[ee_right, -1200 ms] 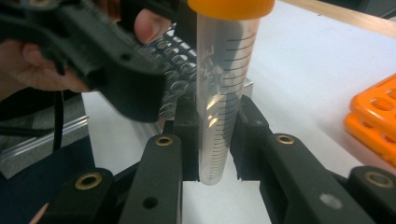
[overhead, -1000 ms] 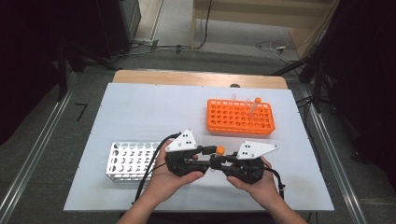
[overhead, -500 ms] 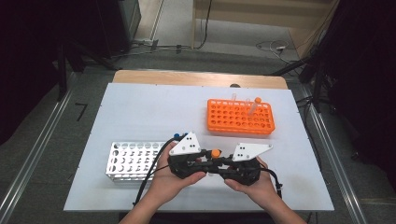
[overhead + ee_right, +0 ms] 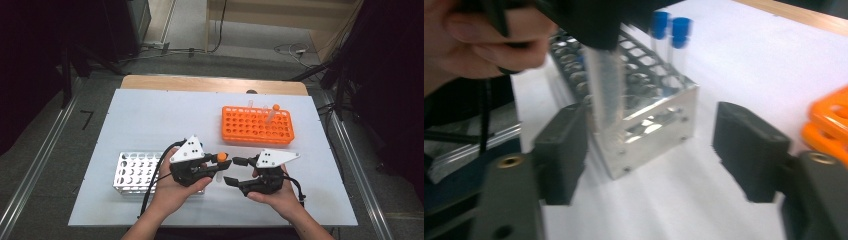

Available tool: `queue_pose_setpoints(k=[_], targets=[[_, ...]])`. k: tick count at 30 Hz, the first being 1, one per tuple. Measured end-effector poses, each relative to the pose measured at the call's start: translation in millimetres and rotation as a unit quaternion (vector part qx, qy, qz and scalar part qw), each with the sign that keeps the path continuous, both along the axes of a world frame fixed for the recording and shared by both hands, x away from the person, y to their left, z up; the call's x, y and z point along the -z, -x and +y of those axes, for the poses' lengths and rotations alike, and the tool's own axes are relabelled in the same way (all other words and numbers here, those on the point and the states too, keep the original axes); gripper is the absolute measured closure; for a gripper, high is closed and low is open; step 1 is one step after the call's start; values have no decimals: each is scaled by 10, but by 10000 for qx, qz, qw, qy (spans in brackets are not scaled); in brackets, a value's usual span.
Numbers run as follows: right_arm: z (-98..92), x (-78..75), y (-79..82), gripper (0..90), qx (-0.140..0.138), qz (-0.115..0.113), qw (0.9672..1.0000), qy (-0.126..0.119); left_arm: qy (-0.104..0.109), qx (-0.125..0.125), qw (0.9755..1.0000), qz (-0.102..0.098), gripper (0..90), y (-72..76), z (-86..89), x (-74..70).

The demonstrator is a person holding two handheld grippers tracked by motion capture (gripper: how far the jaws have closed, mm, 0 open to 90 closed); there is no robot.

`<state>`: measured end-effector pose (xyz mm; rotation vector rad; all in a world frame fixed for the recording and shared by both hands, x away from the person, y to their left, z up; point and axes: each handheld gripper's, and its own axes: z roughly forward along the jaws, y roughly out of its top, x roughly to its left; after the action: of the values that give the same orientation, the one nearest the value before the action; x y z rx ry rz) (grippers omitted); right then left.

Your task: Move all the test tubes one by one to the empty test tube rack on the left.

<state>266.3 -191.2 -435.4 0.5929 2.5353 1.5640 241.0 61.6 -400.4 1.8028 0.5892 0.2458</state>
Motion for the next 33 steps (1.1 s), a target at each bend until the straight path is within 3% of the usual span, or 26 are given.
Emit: queue_pose_setpoints(k=[2,8,26,33], targets=[[-63,13,-59,151,180,-28,9998,-25,20,-68,10000,-10,745,-12,49,-11],[-176,32,-160,1,233,81,9997,-75,108,-278,9995,-30,745,-51,226,-48],[-517,29,-350,0,706,111,9971,-255,237,-1049,9941,-147,746,-151,757,-96],[-586,48,-394,0,848,127,9961,-219,272,-1408,9896,-103,746,-206,892,-41]])
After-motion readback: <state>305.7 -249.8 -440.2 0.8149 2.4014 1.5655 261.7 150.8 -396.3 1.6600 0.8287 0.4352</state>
